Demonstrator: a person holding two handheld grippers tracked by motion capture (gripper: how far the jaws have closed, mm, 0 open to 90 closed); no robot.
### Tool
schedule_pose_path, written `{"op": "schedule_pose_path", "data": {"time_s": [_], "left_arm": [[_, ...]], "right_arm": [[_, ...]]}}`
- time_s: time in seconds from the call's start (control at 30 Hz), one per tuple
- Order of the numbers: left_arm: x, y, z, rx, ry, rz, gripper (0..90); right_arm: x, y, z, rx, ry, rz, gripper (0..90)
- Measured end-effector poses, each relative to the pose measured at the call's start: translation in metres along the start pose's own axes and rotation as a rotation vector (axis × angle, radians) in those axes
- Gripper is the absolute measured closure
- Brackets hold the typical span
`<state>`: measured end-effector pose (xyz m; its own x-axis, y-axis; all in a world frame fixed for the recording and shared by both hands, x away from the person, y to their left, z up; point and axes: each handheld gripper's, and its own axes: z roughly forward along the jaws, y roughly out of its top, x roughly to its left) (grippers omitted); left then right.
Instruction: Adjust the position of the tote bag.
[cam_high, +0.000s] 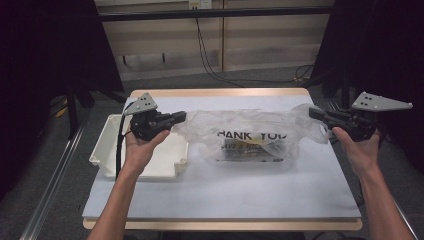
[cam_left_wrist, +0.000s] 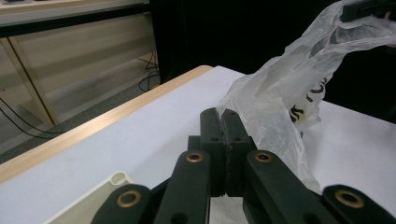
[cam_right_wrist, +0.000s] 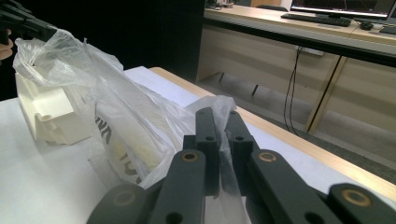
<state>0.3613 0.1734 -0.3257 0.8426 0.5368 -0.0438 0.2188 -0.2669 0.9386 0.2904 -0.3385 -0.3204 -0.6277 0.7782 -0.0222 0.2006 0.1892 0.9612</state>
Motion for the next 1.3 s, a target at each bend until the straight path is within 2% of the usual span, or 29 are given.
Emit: {"op": "schedule_pose_path", "data": {"time_s": [0.33, 0.63, 0.67, 0.73, 0.77, 0.87, 0.97, 1.03, 1.13, 1.3], "left_arm": [[0.016, 0.01, 0.01, -0.002, 0.01, -0.008, 90.0], [0.027, 0.003, 0.021, 0.035, 0.018, -0.027, 90.0], [0.028, 0.003, 0.026, 0.055, 0.021, -0.02, 90.0], [0.029, 0.002, 0.029, 0.061, 0.022, -0.024, 90.0], [0.032, -0.001, 0.032, 0.07, 0.021, -0.04, 90.0], [0.036, -0.004, 0.036, 0.087, 0.017, -0.046, 90.0], [0.037, -0.006, 0.04, 0.107, 0.021, -0.048, 90.0], [0.041, -0.012, 0.048, 0.14, 0.02, -0.055, 90.0], [0.045, -0.02, 0.054, 0.152, 0.008, -0.078, 90.0], [0.046, -0.032, 0.06, 0.181, 0.001, -0.088, 90.0]], "right_arm": [[-0.012, 0.011, 0.013, 0.025, -0.021, -0.001, 85.3], [-0.02, 0.007, 0.017, 0.049, -0.039, 0.016, 90.0], [-0.023, 0.005, 0.02, 0.071, -0.045, 0.015, 90.0], [-0.024, 0.004, 0.021, 0.073, -0.048, 0.014, 90.0], [-0.026, 0.001, 0.024, 0.088, -0.054, 0.015, 90.0], [-0.027, -0.004, 0.026, 0.09, -0.048, 0.025, 90.0], [-0.029, -0.008, 0.032, 0.118, -0.059, 0.016, 90.0], [-0.031, -0.011, 0.036, 0.137, -0.064, 0.019, 90.0], [-0.036, -0.019, 0.043, 0.164, -0.066, 0.033, 90.0], [-0.04, -0.032, 0.051, 0.178, -0.056, 0.056, 90.0]]}}
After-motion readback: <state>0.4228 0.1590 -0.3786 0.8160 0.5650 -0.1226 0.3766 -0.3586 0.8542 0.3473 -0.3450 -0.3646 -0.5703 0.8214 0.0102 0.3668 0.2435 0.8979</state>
